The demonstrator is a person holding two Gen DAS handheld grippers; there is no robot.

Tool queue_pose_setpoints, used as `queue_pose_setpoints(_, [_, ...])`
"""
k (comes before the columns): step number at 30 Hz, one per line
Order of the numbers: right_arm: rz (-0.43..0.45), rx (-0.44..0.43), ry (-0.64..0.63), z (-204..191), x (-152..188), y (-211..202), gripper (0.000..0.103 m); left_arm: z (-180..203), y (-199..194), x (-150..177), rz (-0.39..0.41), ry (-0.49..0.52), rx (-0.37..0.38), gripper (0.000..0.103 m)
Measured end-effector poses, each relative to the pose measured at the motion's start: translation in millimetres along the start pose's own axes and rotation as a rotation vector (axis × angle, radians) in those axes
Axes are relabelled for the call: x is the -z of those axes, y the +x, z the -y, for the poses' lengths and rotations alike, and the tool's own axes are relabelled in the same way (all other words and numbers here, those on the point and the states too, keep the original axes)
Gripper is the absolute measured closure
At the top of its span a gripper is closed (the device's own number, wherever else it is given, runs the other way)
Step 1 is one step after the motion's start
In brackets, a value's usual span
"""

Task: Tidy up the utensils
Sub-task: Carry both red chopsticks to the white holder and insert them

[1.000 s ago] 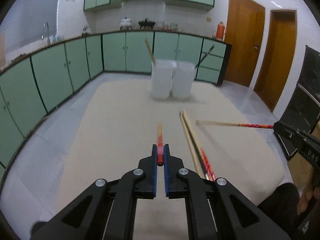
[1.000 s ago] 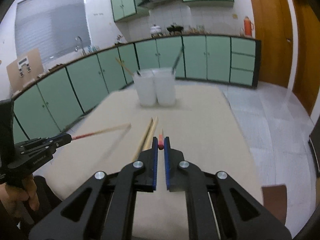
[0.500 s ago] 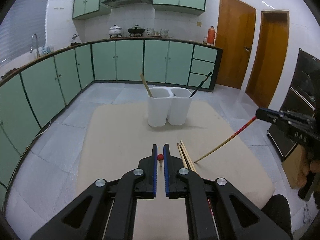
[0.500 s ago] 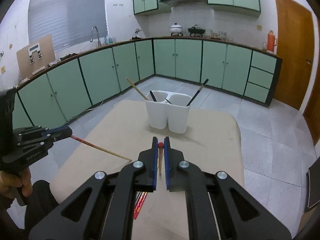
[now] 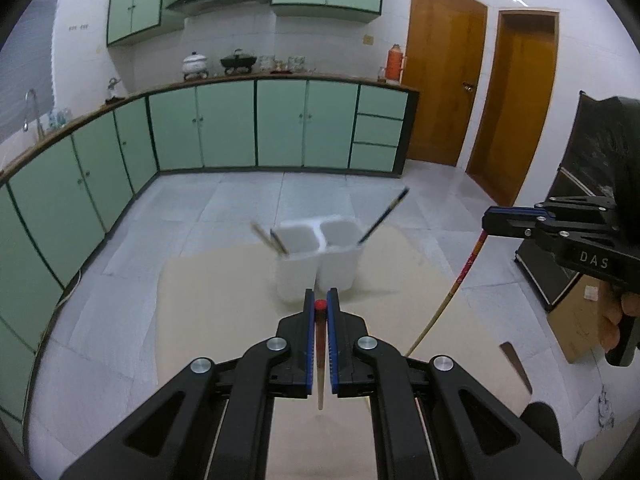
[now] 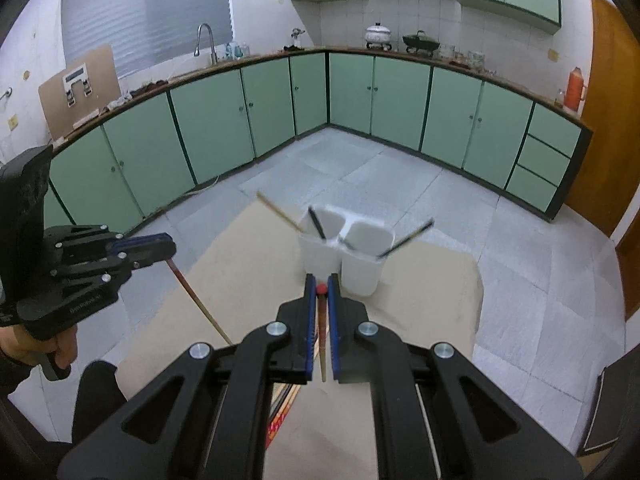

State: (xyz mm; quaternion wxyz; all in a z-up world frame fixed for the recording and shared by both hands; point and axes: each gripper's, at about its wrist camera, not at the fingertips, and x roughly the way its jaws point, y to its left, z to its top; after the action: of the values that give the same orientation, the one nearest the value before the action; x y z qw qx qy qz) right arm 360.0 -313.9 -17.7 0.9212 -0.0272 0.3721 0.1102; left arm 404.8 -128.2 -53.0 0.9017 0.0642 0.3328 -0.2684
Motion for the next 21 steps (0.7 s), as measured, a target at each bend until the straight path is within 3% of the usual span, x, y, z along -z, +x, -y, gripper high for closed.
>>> queue_pose_setpoints(5, [0.044,0.013,0.030,12.2,-53.8,-10.0,0.098,7.9,-1.6,-42.0,0.054,0.042,-0.021,0.097])
queue_pose_setpoints(14, [0.123,0.065,0.046,33.5,-130.6,8.6,0.098,-2.5,9.8,-132.0,0.223,-0.014,-0.066,0.097])
queue_pose_setpoints(21, [0.101,0.100,0.072,60.7,-140.2,71.9,0.098,-23.0,69.8,-149.6,0.252,-0.062,-0.101,0.097])
